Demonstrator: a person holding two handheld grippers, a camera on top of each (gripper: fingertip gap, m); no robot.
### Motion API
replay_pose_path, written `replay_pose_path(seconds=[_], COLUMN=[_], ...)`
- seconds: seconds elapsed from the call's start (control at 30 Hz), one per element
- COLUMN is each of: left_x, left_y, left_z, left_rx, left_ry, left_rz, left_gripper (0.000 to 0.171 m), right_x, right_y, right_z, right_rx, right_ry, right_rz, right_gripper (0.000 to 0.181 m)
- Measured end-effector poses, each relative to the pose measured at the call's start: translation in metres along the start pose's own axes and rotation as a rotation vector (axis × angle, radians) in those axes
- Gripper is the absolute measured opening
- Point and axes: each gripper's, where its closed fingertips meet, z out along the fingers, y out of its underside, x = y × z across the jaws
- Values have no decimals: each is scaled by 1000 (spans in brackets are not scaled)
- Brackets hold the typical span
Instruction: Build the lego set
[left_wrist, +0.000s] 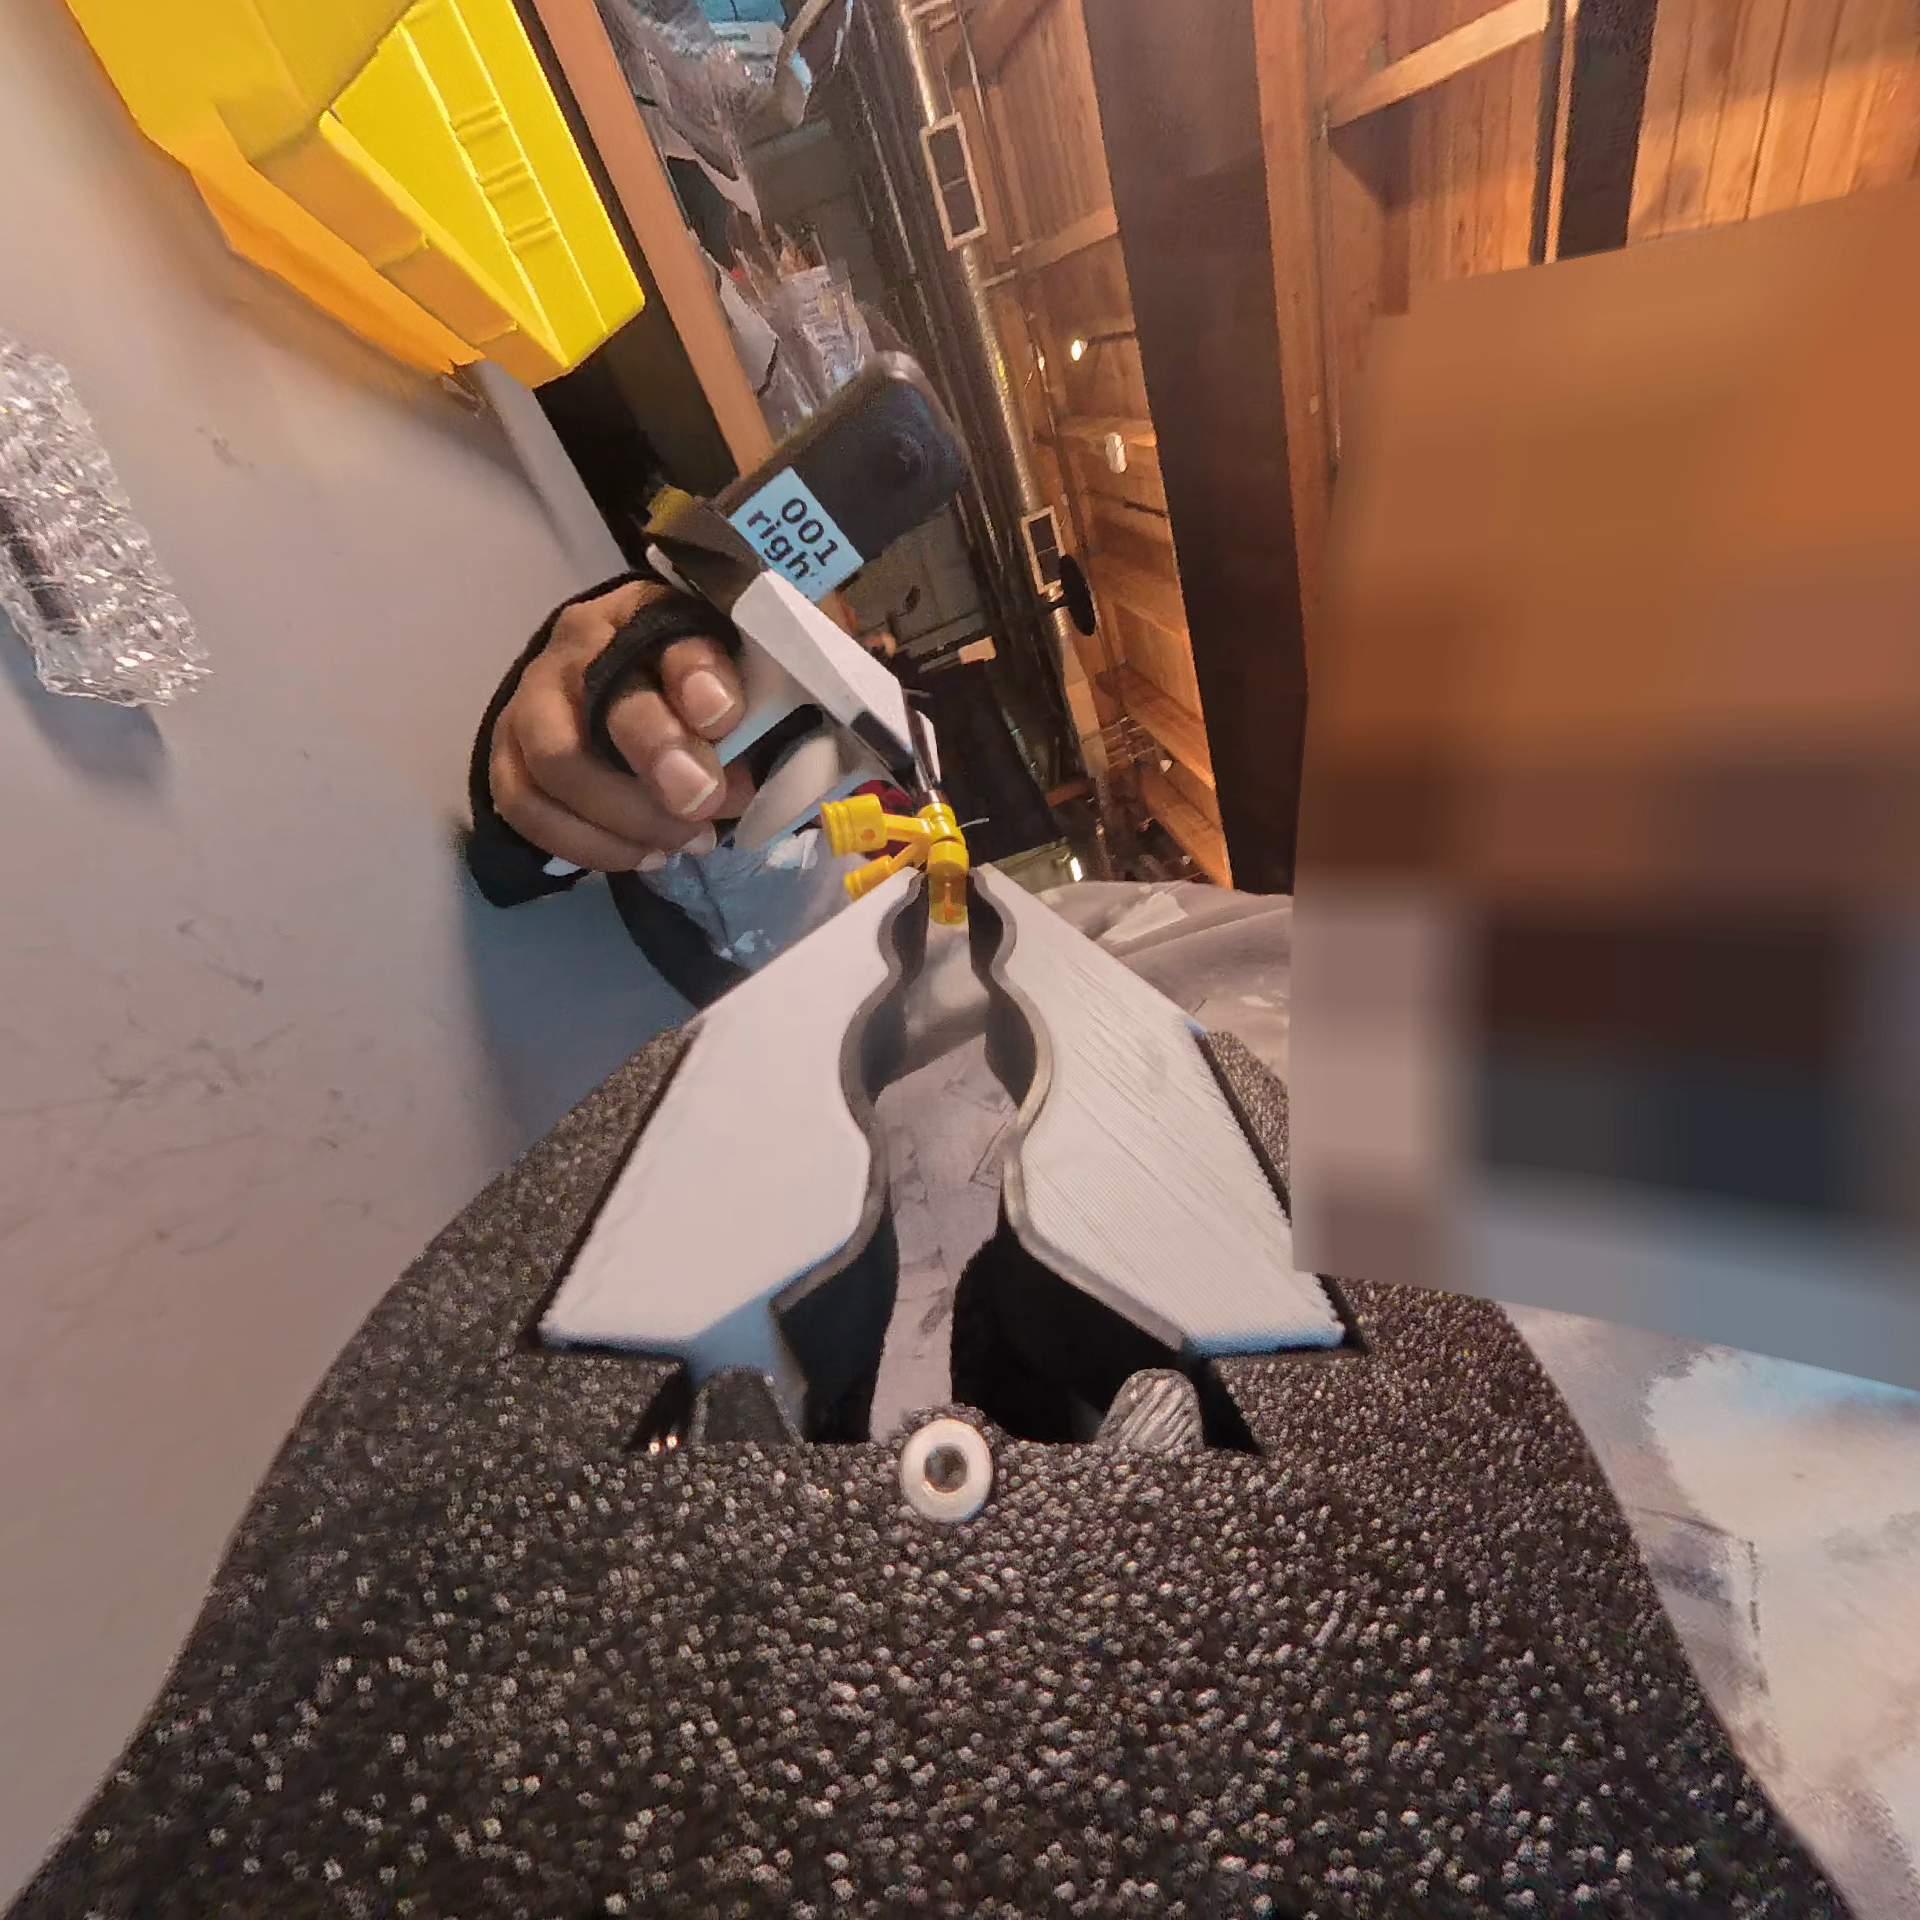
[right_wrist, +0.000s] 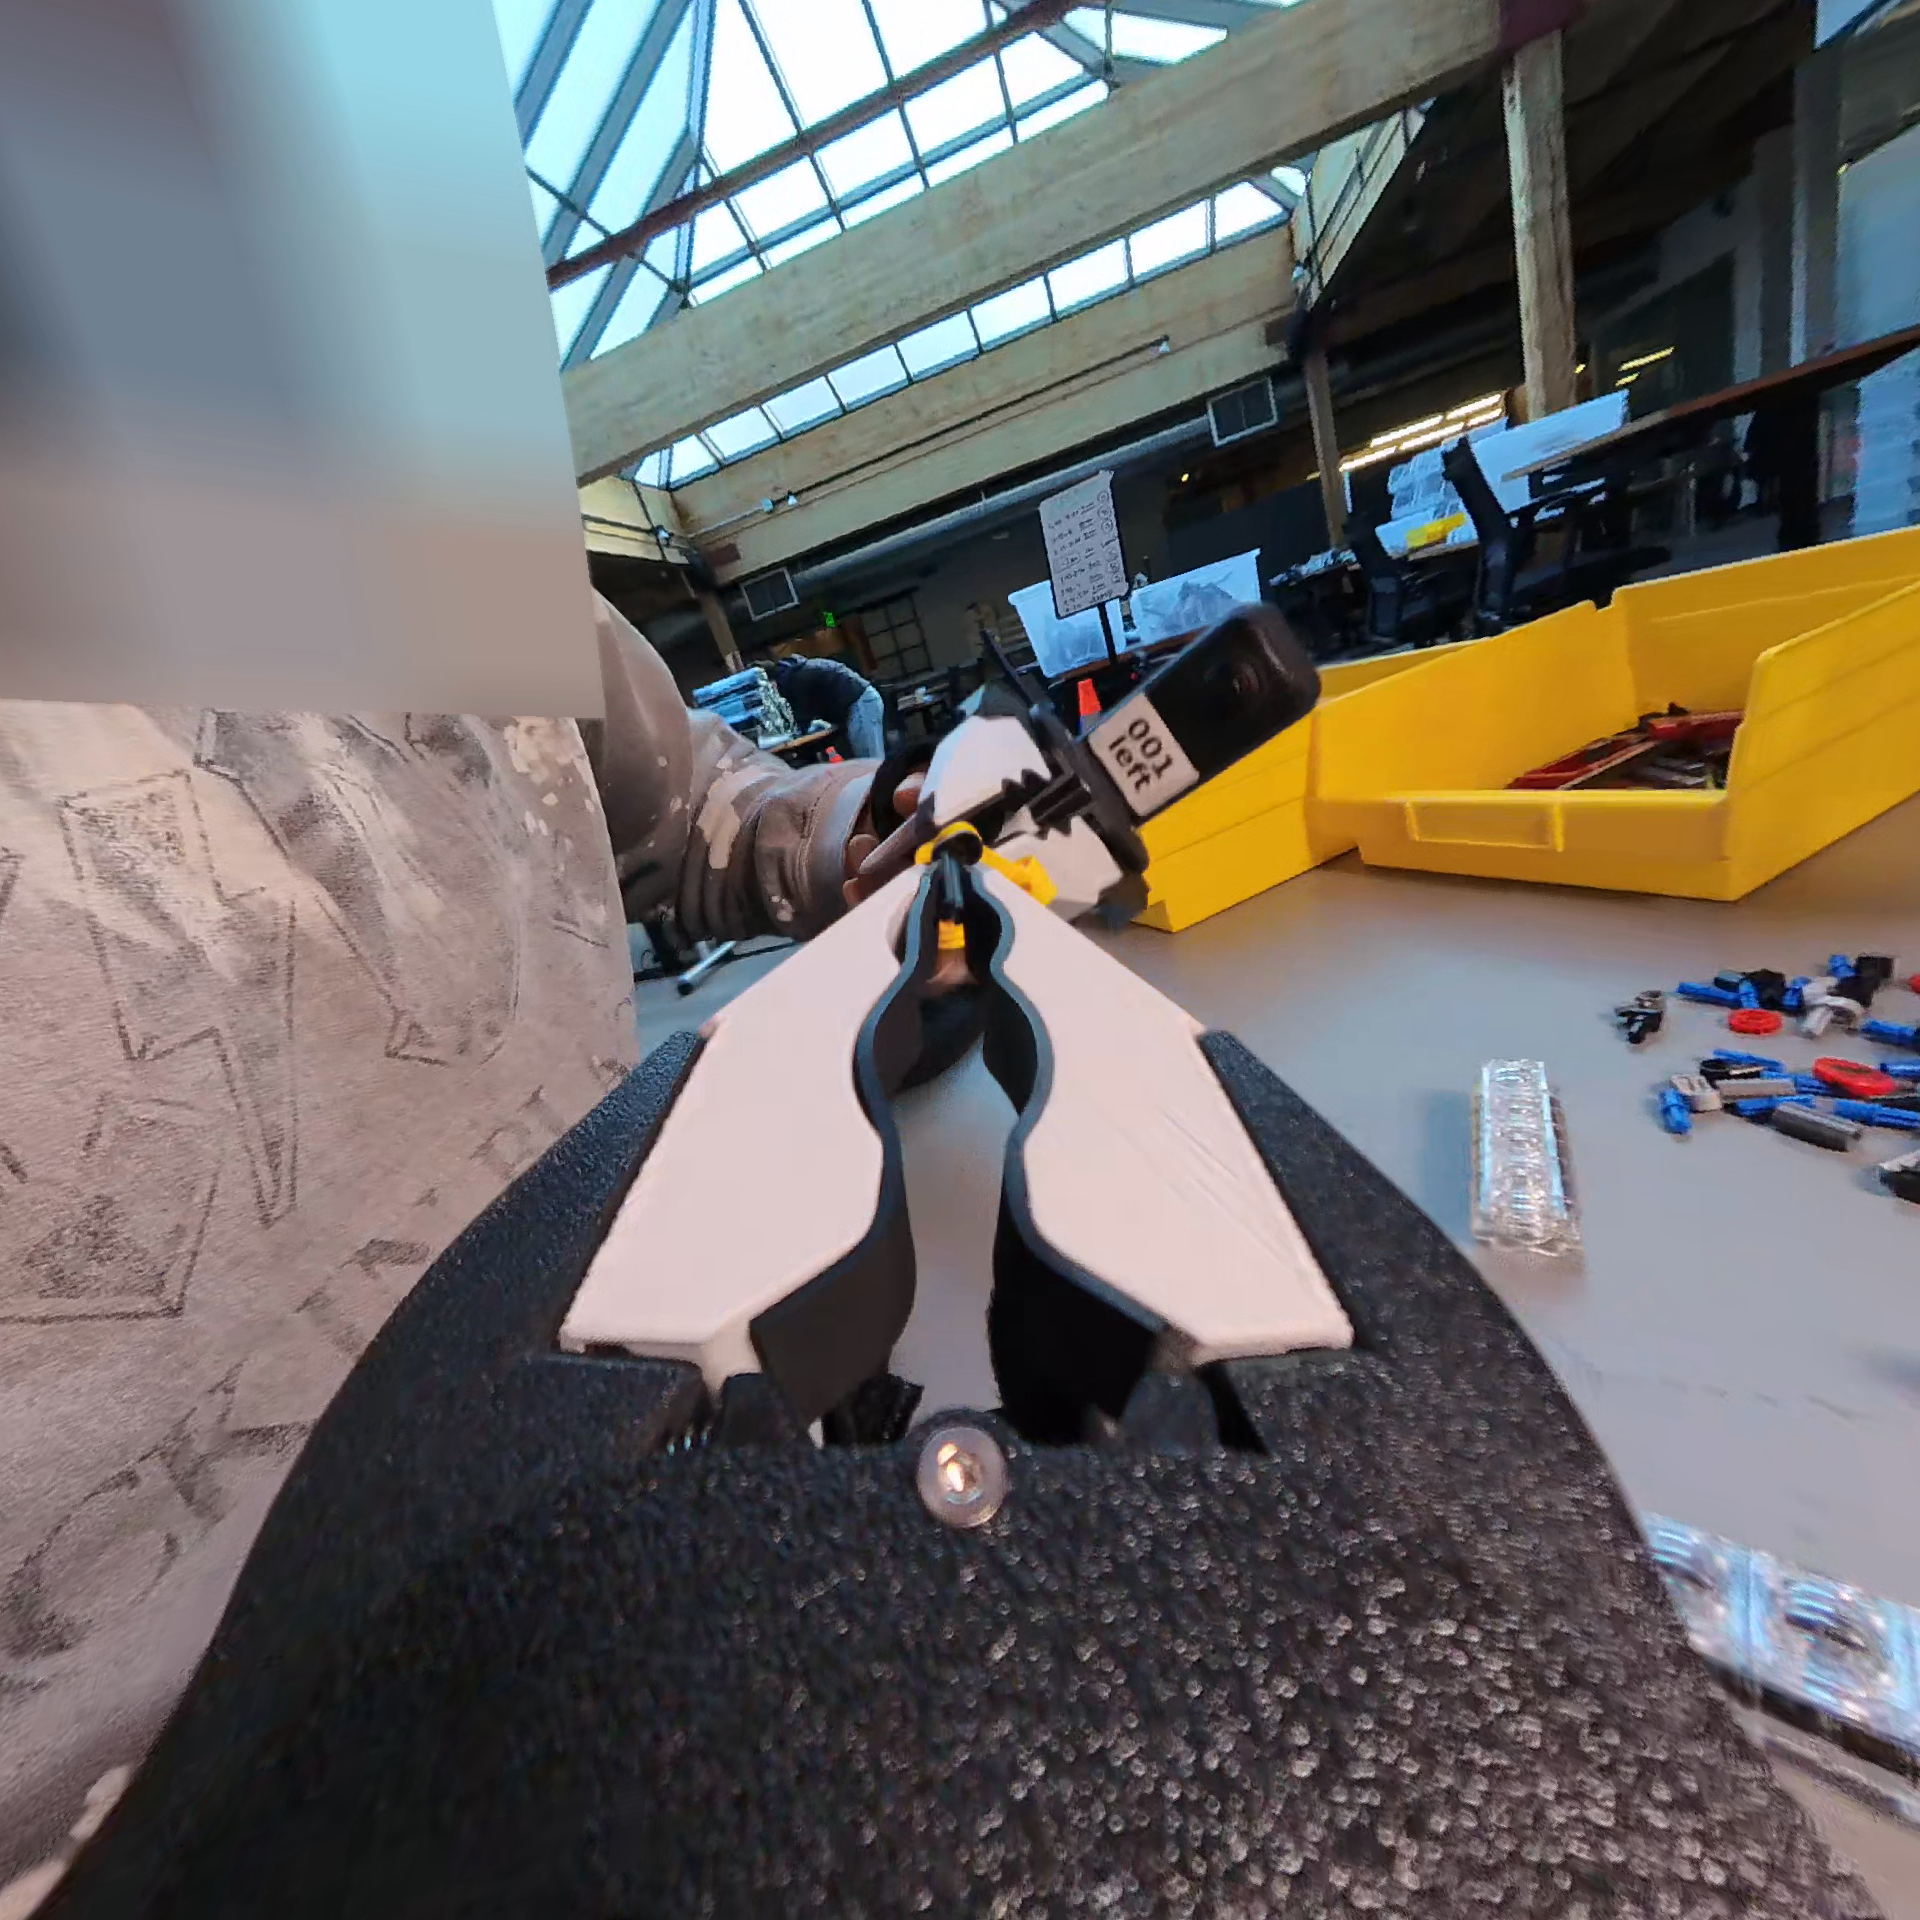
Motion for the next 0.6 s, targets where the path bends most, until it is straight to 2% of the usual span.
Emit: replay_pose_path(seconds=[0.03,0.3,0.43,0.6], left_x=[1,-14,-19,-24], left_y=[1,21,32,40], left_z=[-1,-12,-18,-22], left_rx=[-22,-250,-335,-382], left_ry=[-19,-251,-303,-353], left_rz=[26,189,199,224], left_gripper=[7,7,7,7], right_x=[-1,-5,-8,-10], right_y=[5,27,38,45], right_z=[1,7,10,13], right_rx=[-29,-205,-273,-313], right_ry=[-6,-10,-10,-17], right_rz=[1,-10,-21,7], right_gripper=[3,3,3,3])
